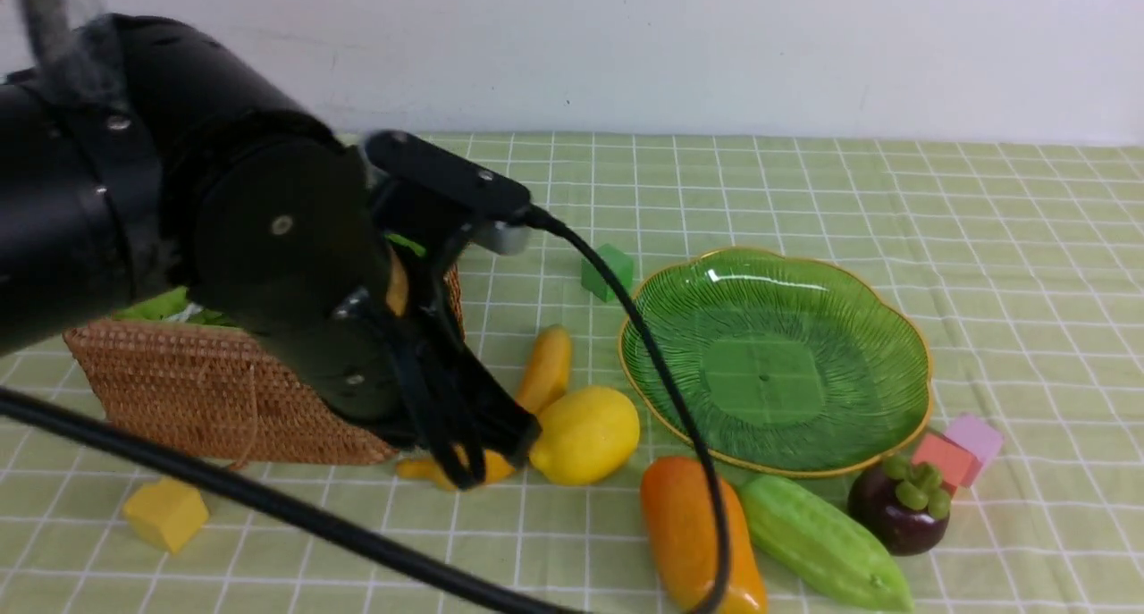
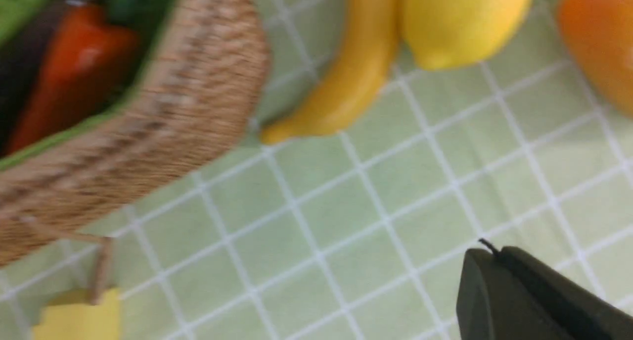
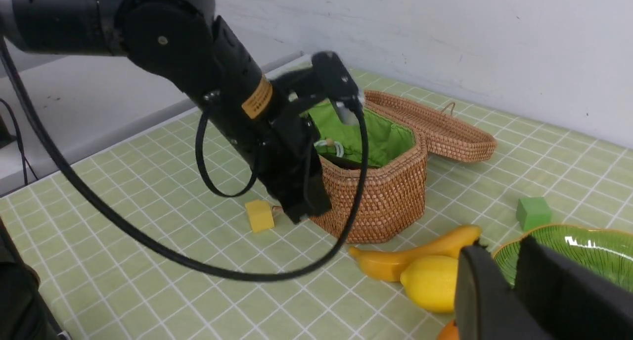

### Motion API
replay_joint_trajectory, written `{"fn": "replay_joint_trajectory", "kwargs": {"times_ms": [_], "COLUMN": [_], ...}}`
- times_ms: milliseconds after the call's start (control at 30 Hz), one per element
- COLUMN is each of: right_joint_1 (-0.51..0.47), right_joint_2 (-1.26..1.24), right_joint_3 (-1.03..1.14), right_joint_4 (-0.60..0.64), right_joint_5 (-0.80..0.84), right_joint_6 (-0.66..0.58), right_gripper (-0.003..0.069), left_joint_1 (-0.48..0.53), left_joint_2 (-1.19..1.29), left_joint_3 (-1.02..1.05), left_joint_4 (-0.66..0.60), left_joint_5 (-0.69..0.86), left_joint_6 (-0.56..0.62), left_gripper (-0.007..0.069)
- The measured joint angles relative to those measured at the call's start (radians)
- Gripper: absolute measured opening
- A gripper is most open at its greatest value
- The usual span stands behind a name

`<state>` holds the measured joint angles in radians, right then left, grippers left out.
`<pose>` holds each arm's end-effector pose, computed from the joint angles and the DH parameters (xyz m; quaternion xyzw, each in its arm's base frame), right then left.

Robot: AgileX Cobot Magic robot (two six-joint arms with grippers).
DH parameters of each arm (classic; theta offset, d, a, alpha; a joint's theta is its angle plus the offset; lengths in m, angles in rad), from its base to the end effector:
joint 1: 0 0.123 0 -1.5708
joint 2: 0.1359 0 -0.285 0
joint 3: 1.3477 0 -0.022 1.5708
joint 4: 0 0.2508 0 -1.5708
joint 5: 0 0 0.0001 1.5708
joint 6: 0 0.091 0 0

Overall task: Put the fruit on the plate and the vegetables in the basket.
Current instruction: Grab a lemon with your left arm and place it on the plate on the right

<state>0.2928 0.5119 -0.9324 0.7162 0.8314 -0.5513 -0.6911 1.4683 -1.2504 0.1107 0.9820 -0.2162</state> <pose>0.0441 0.0595 0.4215 -0.2745 0.7102 0.2748 0.5872 0.2375 -0.1856 0.3158 0.2477 0.9405 -0.0528 0.2265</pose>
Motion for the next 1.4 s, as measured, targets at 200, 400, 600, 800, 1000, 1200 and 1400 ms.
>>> {"fn": "replay_joint_trajectory", "kwargs": {"times_ms": [200, 400, 600, 800, 1000, 1200, 1400], "right_joint_1": [0.0, 0.0, 0.0, 0.0, 0.0, 0.0, 0.0], "right_joint_2": [0.0, 0.0, 0.0, 0.0, 0.0, 0.0, 0.0], "right_joint_3": [0.0, 0.0, 0.0, 0.0, 0.0, 0.0, 0.0], "right_joint_4": [0.0, 0.0, 0.003, 0.003, -0.03, -0.168, -0.287], "right_joint_5": [-0.001, -0.004, 0.003, 0.054, 0.183, 0.34, 0.385], "right_joint_6": [0.0, 0.003, 0.026, 0.027, 0.047, 0.215, 0.326], "right_gripper": [0.0125, 0.0125, 0.0125, 0.0125, 0.0125, 0.0128, 0.013], "left_joint_1": [0.007, 0.007, 0.007, 0.007, 0.007, 0.007, 0.007], "left_joint_2": [0.187, 0.334, 0.427, 0.502, 0.558, 0.564, 0.566], "left_joint_3": [-0.175, -0.264, -0.269, -0.272, -0.275, -0.279, -0.279], "left_joint_4": [-0.111, -0.131, -0.104, -0.023, 0.041, 0.046, 0.048], "left_joint_5": [0.04, -0.032, -0.159, -0.252, -0.284, -0.308, -0.316], "left_joint_6": [0.057, 0.216, 0.311, 0.321, 0.321, 0.321, 0.321], "left_gripper": [0.0041, 0.0271, 0.0555, 0.0629, 0.058, 0.0552, 0.0546]}}
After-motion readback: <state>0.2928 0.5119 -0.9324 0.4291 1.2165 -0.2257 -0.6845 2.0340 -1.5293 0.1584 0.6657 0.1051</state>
